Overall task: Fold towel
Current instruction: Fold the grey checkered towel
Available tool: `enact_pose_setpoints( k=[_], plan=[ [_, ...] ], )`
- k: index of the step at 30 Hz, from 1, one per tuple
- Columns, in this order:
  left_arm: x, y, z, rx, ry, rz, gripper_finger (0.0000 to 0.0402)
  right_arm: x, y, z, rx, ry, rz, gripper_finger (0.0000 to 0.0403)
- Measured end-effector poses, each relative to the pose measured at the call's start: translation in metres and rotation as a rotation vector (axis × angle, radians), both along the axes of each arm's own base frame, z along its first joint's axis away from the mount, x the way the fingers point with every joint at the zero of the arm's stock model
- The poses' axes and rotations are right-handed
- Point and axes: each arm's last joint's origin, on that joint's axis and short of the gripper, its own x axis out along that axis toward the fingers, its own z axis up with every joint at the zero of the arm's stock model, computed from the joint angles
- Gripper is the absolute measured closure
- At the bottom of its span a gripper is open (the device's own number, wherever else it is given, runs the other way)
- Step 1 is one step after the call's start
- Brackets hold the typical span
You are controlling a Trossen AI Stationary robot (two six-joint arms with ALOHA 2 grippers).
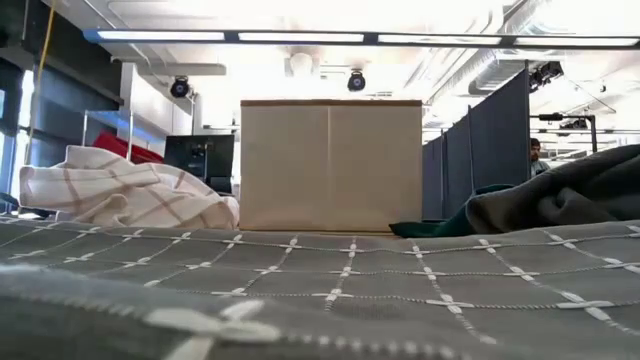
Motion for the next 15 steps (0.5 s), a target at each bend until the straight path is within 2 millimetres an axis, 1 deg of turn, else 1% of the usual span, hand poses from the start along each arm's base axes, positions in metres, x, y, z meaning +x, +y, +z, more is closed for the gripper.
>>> enact_pose_setpoints(
  k=[2,4,8,15],
  plan=[
    [0.003,0.003,-0.001,0.106,-0.111,-0.012,0.0320,0.004,-0.005,-0.002,-0.101,-0.068,-0.058,0.0281],
    [0.006,0.006,-0.006,0.155,-0.184,-0.033,0.0329,0.008,-0.010,-0.009,-0.173,-0.065,-0.087,0.0290],
    [0.002,0.014,-0.027,0.105,-0.132,-0.053,0.0360,0.013,-0.013,-0.030,-0.206,0.007,-0.057,0.0336],
    [-0.009,0.024,-0.046,0.073,-0.045,0.050,0.0383,0.016,-0.028,-0.048,-0.287,0.141,-0.106,0.0379]
  ],
)
